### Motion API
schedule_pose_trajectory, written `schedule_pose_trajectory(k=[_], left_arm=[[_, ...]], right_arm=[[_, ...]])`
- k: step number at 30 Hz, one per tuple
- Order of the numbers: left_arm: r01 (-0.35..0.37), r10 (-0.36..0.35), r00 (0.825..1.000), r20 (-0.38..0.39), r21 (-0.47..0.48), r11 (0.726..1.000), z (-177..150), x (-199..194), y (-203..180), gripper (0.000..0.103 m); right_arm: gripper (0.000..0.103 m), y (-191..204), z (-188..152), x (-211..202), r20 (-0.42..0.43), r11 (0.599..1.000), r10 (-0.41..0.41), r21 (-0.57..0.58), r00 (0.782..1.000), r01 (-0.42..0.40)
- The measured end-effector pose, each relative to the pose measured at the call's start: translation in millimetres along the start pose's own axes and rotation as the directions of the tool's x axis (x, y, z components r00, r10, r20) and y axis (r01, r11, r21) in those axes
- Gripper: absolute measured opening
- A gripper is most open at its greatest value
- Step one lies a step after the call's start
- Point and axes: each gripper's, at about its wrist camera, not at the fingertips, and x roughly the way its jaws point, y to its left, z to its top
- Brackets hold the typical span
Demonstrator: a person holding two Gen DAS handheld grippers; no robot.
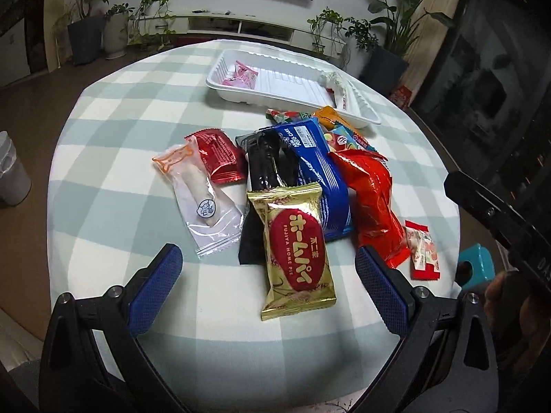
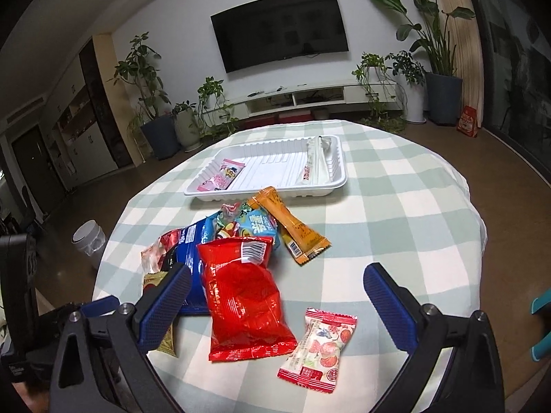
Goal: Organize snacks
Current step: 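Withdraw both tools from the tray back over the snack pile, then grasp the gold wafer pack with the left gripper while the right grasps the red chip bag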
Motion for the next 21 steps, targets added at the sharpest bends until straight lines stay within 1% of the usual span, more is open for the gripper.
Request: schedule_pose_trajectory(k=[3, 5, 7, 9, 12, 13, 15, 21], left_arm=[[-0.014, 0.014, 1.0, -0.025, 0.032, 0.999, 4, 7, -8, 0.101], [-0.015, 0.016, 0.999, -0.036, 0.044, 0.999, 4, 11, -13, 0.097], [-0.005, 0.006, 0.999, -0.053, 0.033, 0.999, 5, 18, -12, 0.074], [0.009, -0.008, 0.997, -0.074, 0.019, 1.0, 5, 23, -9, 0.064], [0.005, -0.004, 0.997, -0.079, 0.009, 1.0, 2, 26, -6, 0.063], [0.009, -0.008, 0.997, -0.075, 0.007, 1.0, 2, 26, -5, 0.058], [0.013, -0.012, 0.997, -0.076, 0.008, 1.0, 3, 27, -4, 0.051], [0.041, -0.04, 0.997, -0.072, 0.008, 0.999, 2, 26, 2, 0.048]], right_arm=[[0.103, 2, 0, 1, -0.004, 1.0, 0.002, -0.007, 1.0, -0.002], [0.103, 1, -1, 3, -0.014, 1.0, -0.002, -0.009, 1.0, 0.002], [0.102, 1, -1, 4, -0.017, 1.0, -0.003, -0.009, 1.0, 0.003], [0.102, 1, -1, 4, -0.014, 1.0, -0.002, -0.009, 1.0, 0.002], [0.102, 1, -2, 5, -0.016, 1.0, -0.003, -0.01, 1.0, 0.003], [0.102, 1, -2, 5, -0.018, 1.0, -0.003, -0.01, 1.0, 0.003], [0.101, 1, -2, 5, -0.015, 1.0, -0.004, -0.011, 1.0, 0.003], [0.1, 2, -3, 6, -0.019, 1.0, -0.007, -0.021, 1.0, 0.006]])
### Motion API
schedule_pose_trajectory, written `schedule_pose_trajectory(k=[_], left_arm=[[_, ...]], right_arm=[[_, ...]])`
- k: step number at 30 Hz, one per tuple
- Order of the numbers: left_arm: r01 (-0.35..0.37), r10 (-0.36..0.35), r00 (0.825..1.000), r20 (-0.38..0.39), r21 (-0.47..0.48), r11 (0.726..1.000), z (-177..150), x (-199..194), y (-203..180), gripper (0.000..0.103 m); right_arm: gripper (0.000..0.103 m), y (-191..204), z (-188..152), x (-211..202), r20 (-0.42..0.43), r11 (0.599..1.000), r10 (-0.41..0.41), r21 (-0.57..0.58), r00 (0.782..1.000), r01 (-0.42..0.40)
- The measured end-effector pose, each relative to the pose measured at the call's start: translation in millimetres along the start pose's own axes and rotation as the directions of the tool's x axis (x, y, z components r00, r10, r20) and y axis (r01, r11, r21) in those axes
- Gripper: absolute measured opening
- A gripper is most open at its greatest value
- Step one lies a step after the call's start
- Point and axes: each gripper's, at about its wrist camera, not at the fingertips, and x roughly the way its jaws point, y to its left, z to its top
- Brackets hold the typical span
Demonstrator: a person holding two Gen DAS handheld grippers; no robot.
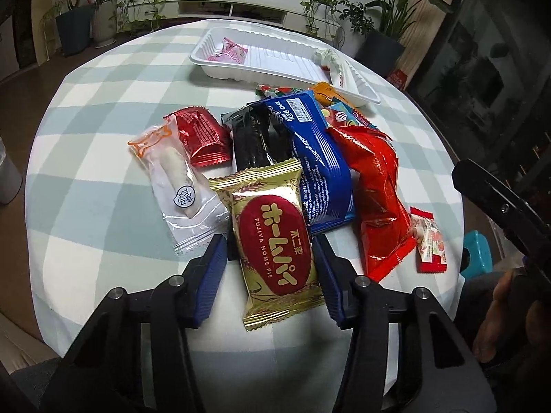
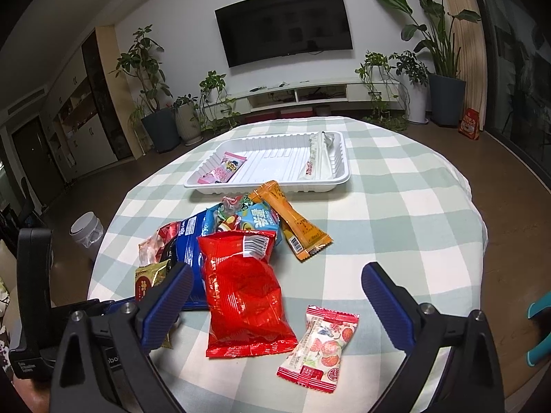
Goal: Organize snacks
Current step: 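Grasp the gold wafer pack with the left gripper while the right grasps the red chip bag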
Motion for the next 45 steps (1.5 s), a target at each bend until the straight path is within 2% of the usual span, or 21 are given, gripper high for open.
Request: schedule_pose_trajectory(k=[2, 3, 4, 13, 21, 26, 37, 45], left_arm=[[0.015, -0.015, 1.0, -0.001, -0.007, 1.0, 0, -2, 3, 0.046], [0.023, -0.023, 1.0, 0.0, -0.011, 1.0, -1, -3, 5, 0.035], [0.031, -0.031, 1.0, -0.005, -0.017, 0.999, -1, -3, 7, 0.029], [0.086, -0.086, 0.996, 0.007, -0.041, 0.995, -4, -13, 18, 0.029], [0.177, -0.172, 0.983, 0.066, -0.081, 0.981, -4, -35, 30, 0.029], [0.19, -0.186, 0.981, 0.061, -0.074, 0.979, -6, -32, 29, 0.029], [0.207, -0.203, 0.977, 0.056, -0.075, 0.975, -9, -26, 30, 0.029], [0.212, -0.208, 0.977, 0.052, -0.076, 0.974, -10, -25, 30, 0.029]], right_arm=[[0.1, 0, 0, 0, -0.002, 1.0, -0.001, -0.001, 1.0, 0.001], [0.1, 0, -1, 1, -0.004, 1.0, -0.002, -0.003, 1.0, 0.001], [0.1, 1, -1, 2, -0.008, 1.0, -0.003, -0.005, 1.0, 0.003], [0.097, 5, -5, 7, -0.039, 0.999, -0.016, -0.036, 0.999, 0.015], [0.093, 9, -8, 19, -0.092, 0.999, -0.007, -0.042, 0.996, 0.003], [0.087, 13, -12, 35, -0.149, 0.999, 0.001, -0.041, 0.989, -0.007], [0.087, 21, -19, 55, -0.223, 0.999, 0.009, -0.043, 0.975, -0.019], [0.076, 16, -22, 65, -0.278, 0.999, 0.042, -0.005, 0.96, -0.045]])
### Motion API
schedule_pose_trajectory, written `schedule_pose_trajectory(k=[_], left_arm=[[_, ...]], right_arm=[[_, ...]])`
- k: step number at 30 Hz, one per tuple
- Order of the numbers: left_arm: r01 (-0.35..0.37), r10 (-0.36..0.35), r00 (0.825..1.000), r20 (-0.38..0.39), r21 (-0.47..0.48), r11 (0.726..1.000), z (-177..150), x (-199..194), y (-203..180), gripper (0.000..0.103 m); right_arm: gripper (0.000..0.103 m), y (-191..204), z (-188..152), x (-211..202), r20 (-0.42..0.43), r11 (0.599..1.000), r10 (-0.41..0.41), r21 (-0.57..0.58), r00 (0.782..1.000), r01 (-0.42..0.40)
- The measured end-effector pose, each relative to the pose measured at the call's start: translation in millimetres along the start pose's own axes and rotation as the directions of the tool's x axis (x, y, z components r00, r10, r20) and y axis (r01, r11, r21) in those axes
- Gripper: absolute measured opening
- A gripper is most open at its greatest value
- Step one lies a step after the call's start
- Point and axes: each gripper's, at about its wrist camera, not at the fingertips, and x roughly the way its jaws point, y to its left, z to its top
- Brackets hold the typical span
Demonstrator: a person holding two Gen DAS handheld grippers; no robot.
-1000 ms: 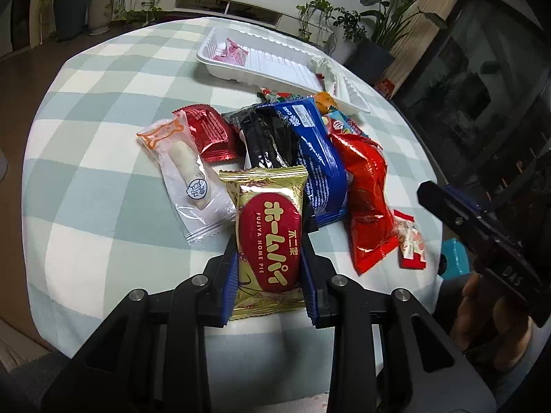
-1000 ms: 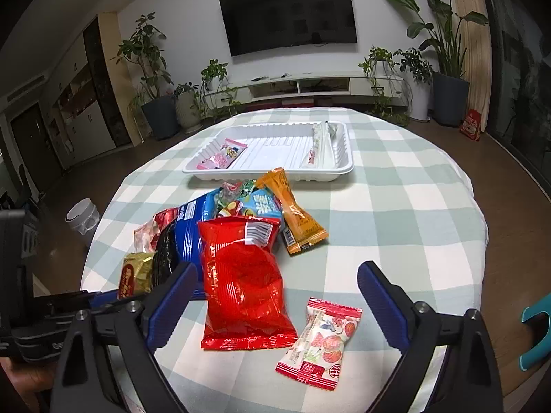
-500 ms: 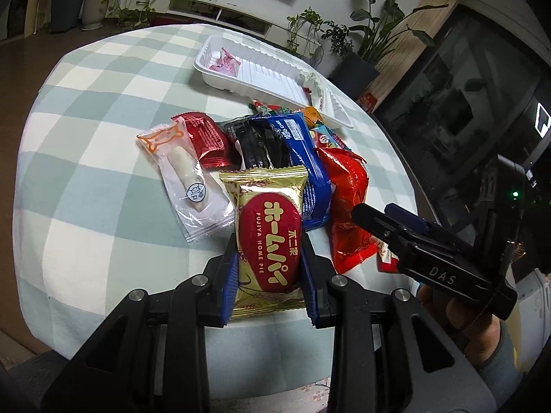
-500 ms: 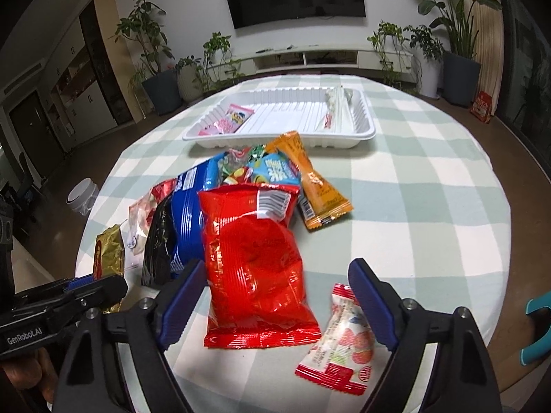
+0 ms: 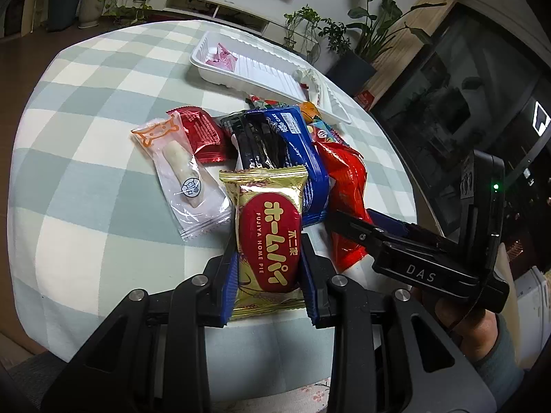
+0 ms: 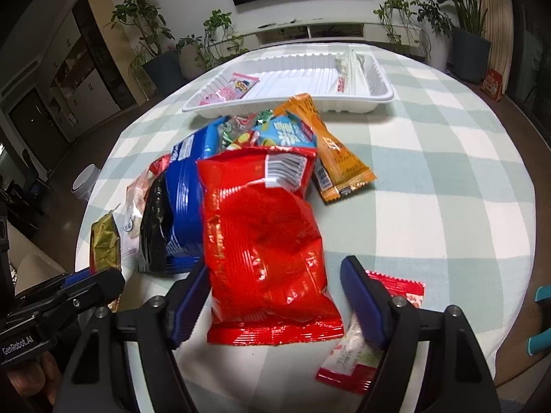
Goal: Organize snacks
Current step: 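Grasp the gold wafer pack with the left gripper while the right grasps the red chip bag, then carry the gold pack and red bag into the white tray and release both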
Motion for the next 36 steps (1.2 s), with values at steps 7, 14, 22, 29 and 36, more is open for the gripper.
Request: schedule_pose_trajectory(k=[7, 14, 22, 29, 36], left_arm=[[0.001, -0.001, 1.0, -0.004, 0.001, 1.0, -1, 2, -1, 0.029], [0.003, -0.003, 1.0, -0.001, -0.002, 1.0, -2, 2, -1, 0.029], [0.006, -0.006, 1.0, 0.004, -0.008, 1.0, -1, 0, 2, 0.029], [0.007, -0.007, 1.0, 0.007, -0.011, 1.0, -1, -1, 3, 0.029], [0.014, -0.014, 1.0, 0.013, -0.012, 1.0, 0, -2, 4, 0.029]], right_arm=[[0.059, 0, -1, -2, -0.005, 0.999, 0.037, -0.01, 0.999, -0.037], [0.05, 1, -1, -7, -0.001, 0.998, 0.061, -0.019, 0.998, -0.061], [0.046, -1, -2, -21, 0.042, 0.997, 0.077, -0.013, 0.996, -0.076], [0.038, 0, -2, -25, 0.052, 0.996, 0.09, -0.022, 0.995, -0.089], [0.037, -5, -3, -32, 0.068, 0.993, 0.118, 0.006, 0.991, -0.119]])
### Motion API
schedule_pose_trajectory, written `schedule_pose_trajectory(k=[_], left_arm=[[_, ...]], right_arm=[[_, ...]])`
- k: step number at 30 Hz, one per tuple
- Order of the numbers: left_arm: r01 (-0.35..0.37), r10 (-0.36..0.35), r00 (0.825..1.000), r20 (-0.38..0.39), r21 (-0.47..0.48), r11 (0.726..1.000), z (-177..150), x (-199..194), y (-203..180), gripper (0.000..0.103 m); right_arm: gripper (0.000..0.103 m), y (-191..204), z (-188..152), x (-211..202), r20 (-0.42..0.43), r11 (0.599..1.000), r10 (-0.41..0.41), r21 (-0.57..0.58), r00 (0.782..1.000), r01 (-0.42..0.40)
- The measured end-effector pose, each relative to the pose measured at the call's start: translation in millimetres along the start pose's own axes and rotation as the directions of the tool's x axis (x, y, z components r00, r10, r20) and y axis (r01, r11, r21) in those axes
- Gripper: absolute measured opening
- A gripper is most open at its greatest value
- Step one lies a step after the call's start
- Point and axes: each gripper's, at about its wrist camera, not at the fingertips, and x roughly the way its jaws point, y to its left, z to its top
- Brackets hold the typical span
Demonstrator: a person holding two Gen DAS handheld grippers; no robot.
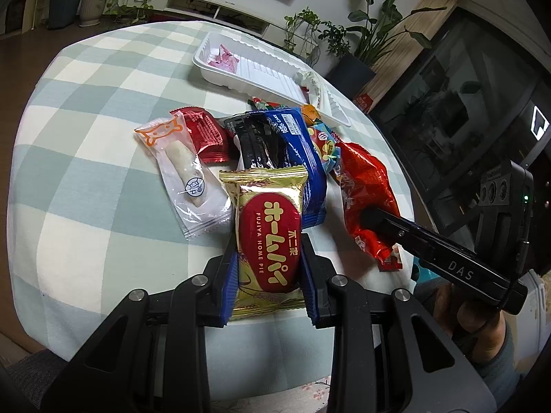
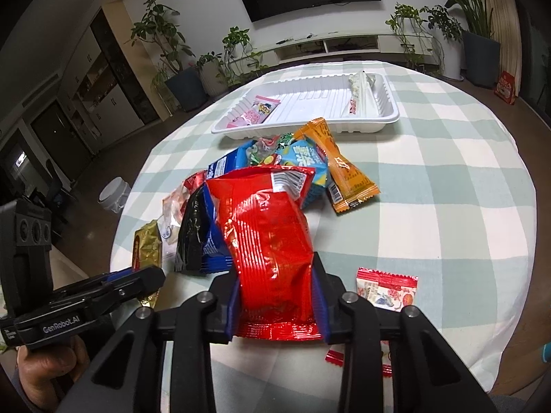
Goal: Organize snacks
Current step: 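Carry the gold pack and red bag into the white tray and release both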
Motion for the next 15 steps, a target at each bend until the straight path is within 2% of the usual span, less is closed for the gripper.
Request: schedule_pose_trajectory(k=[9, 12, 15], left_arm=[[0.075, -0.074, 0.997, 0.021, -0.06, 0.995, 6, -11, 8, 0.029], [0.087, -0.085, 0.996, 0.035, -0.065, 0.994, 14, -19, 10, 0.029], [0.071, -0.067, 0.995, 0.068, -0.058, 0.996, 31, -34, 17, 0.029]], right_arm=[[0.036, -23, 0, -29, 0.066, 0.983, 0.098, 0.146, 0.993, -0.107], [0.036, -39, 5, -41, 0.1, 0.97, 0.109, 0.205, 0.989, -0.127], [0.036, -58, 15, -57, 0.149, 0.956, 0.091, 0.262, 0.985, -0.128]])
